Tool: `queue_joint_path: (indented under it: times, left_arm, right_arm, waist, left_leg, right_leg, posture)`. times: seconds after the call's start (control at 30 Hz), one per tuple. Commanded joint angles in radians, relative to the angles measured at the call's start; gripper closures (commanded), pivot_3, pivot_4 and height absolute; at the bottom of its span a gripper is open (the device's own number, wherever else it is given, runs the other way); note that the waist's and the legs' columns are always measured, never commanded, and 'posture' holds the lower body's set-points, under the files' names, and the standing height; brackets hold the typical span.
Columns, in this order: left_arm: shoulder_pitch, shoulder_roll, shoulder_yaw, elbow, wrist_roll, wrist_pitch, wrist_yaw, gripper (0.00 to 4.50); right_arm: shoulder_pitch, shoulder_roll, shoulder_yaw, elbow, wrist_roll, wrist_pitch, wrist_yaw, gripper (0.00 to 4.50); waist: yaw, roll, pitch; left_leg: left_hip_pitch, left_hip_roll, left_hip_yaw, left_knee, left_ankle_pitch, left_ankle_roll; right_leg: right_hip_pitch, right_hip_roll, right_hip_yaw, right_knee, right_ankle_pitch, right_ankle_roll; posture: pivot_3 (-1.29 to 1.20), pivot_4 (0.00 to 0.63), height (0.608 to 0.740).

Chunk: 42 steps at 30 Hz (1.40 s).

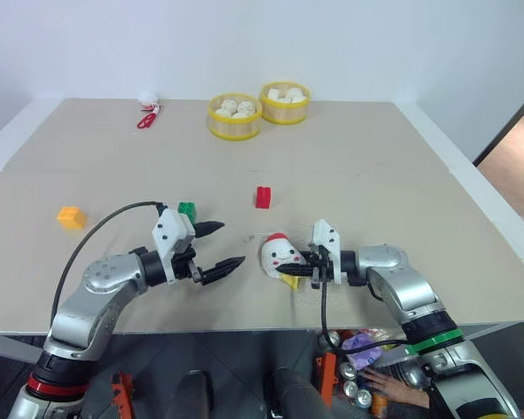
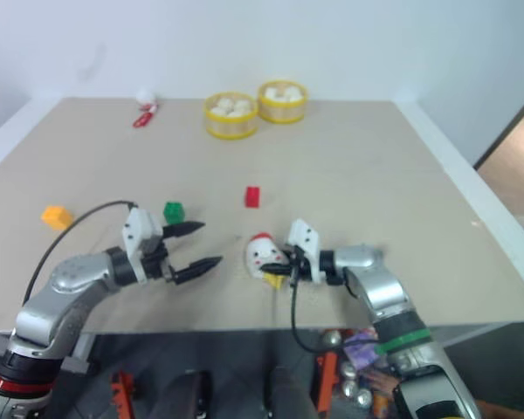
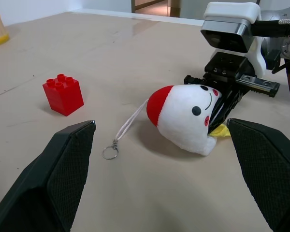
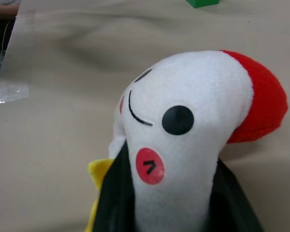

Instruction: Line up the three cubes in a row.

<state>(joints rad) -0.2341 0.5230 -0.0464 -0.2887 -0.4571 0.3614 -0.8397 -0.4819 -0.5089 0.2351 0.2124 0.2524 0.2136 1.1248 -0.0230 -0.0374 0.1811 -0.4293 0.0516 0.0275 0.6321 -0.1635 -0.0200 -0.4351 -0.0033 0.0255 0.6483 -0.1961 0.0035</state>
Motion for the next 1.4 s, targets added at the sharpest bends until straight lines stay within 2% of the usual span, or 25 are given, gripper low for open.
queue_joint_path:
  times: [0.03, 0.17, 0.33, 0.53, 0.6, 0.7, 0.87, 0.93, 1.0, 1.23, 1.27, 1.4]
  left_arm:
    - [-0.032, -0.012, -0.001, 0.011, 0.006, -0.03, -0.011, 0.0]
    - [-0.051, -0.034, -0.021, 0.04, 0.017, -0.044, -0.022, 0.0]
    - [-0.102, -0.072, -0.059, 0.093, 0.038, -0.06, -0.042, 0.0]
    - [-0.157, -0.109, -0.097, 0.149, 0.06, -0.081, -0.072, 0.0]
    - [-0.177, -0.123, -0.112, 0.168, 0.068, -0.089, -0.084, 0.0]
    - [-0.211, -0.146, -0.129, 0.198, 0.076, -0.098, -0.099, 0.0]
    - [-0.247, -0.173, -0.142, 0.227, 0.09, -0.11, -0.109, 0.0]
    - [-0.255, -0.18, -0.145, 0.234, 0.095, -0.114, -0.112, 0.0]
    - [-0.259, -0.184, -0.144, 0.237, 0.099, -0.115, -0.114, 0.0]
    - [-0.246, -0.185, -0.132, 0.222, 0.102, -0.111, -0.103, 0.0]
    - [-0.242, -0.184, -0.13, 0.22, 0.102, -0.11, -0.101, 0.0]
    - [-0.221, -0.181, -0.113, 0.202, 0.095, -0.102, -0.083, 0.0]
  right_arm:
    - [0.0, -0.031, -0.04, 0.025, -0.014, 0.025, -0.017, 4.31]
    - [-0.036, -0.07, -0.097, 0.02, 0.072, 0.134, 0.038, 4.31]
    - [-0.121, -0.143, -0.234, 0.051, 0.192, 0.24, 0.083, 4.31]
    - [-0.227, -0.204, -0.35, 0.203, 0.196, 0.22, 0.047, 4.31]
    - [-0.282, -0.207, -0.367, 0.311, 0.128, 0.134, -0.058, 4.31]
    - [-0.398, -0.191, -0.363, 0.551, -0.012, -0.013, -0.346, 4.31]
    - [-0.473, -0.148, -0.324, 0.754, -0.143, -0.155, -0.581, 4.31]
    - [-0.489, -0.121, -0.337, 0.784, -0.14, -0.18, -0.588, 3.31]
    - [-0.494, -0.1, -0.333, 0.781, -0.14, -0.188, -0.557, 2.67]
    - [-0.52, -0.055, -0.343, 0.772, -0.153, -0.178, -0.601, 0.19]
    - [-0.52, -0.053, -0.343, 0.768, -0.153, -0.176, -0.597, 0.04]
    - [-0.524, -0.041, -0.381, 0.735, -0.107, -0.146, -0.575, 0.04]
  waist:
    - [0.0, 0.0, 0.0]
    - [0.004, 0.0, 0.0]
    - [0.005, 0.002, 0.001]
    - [0.003, 0.002, 0.001]
    - [0.002, 0.002, 0.001]
    - [0.001, 0.004, 0.002]
    - [-0.002, 0.004, 0.002]
    - [-0.003, 0.004, 0.002]
    - [-0.005, 0.004, 0.002]
    - [-0.009, 0.004, 0.002]
    - [-0.009, 0.004, 0.002]
    - [-0.009, 0.004, 0.002]
  left_leg:
    - [0.0, 0.0, 0.0, 0.0, 0.0, 0.0]
    - [-0.001, -0.001, 0.0, 0.0, 0.001, 0.001]
    - [-0.008, -0.004, 0.001, 0.002, 0.002, 0.003]
    - [-0.009, -0.004, 0.0, 0.0, -0.002, 0.005]
    - [-0.009, -0.003, 0.0, -0.002, -0.003, 0.006]
    - [-0.009, -0.004, 0.001, -0.003, -0.003, 0.006]
    - [-0.009, -0.004, 0.002, -0.003, -0.003, 0.006]
    - [-0.009, -0.004, 0.002, -0.003, -0.003, 0.006]
    - [-0.008, -0.004, 0.003, -0.003, -0.003, 0.006]
    - [-0.008, -0.004, 0.003, -0.002, -0.003, 0.006]
    - [-0.008, -0.004, 0.003, -0.002, -0.003, 0.007]
    - [-0.008, -0.004, 0.005, -0.002, -0.003, 0.007]
  right_leg:
    - [0.0, 0.0, 0.0, 0.0, 0.0, 0.0]
    - [0.0, -0.001, 0.0, 0.0, 0.0, 0.0]
    - [-0.003, -0.004, 0.001, 0.0, 0.004, 0.001]
    - [-0.004, 0.0, 0.003, -0.001, 0.001, 0.006]
    - [-0.004, 0.001, 0.004, -0.001, 0.0, 0.007]
    - [-0.006, 0.001, 0.005, -0.001, 0.0, 0.007]
    - [-0.005, 0.001, 0.007, -0.001, 0.001, 0.008]
    - [-0.005, 0.001, 0.007, -0.001, 0.001, 0.008]
    - [-0.005, 0.001, 0.008, -0.001, 0.001, 0.008]
    - [-0.005, 0.001, 0.01, -0.001, 0.002, 0.01]
    - [-0.005, 0.001, 0.01, -0.001, 0.003, 0.011]
    - [-0.005, 0.001, 0.012, -0.001, 0.003, 0.011]
  posture:
    - [0.0, 0.15, 0.74]
    - [0.0, 0.15, 0.74]
    - [0.0, 0.15, 0.74]
    - [0.0, 0.15, 0.74]
    - [0.0, 0.15, 0.74]
    - [0.0, 0.15, 0.74]
    - [0.0, 0.15, 0.74]
    - [0.0, 0.15, 0.74]
    - [0.0, 0.15, 0.74]
    - [0.0, 0.15, 0.74]
    - [0.0, 0.15, 0.74]
    - [0.0, 0.15, 0.74]
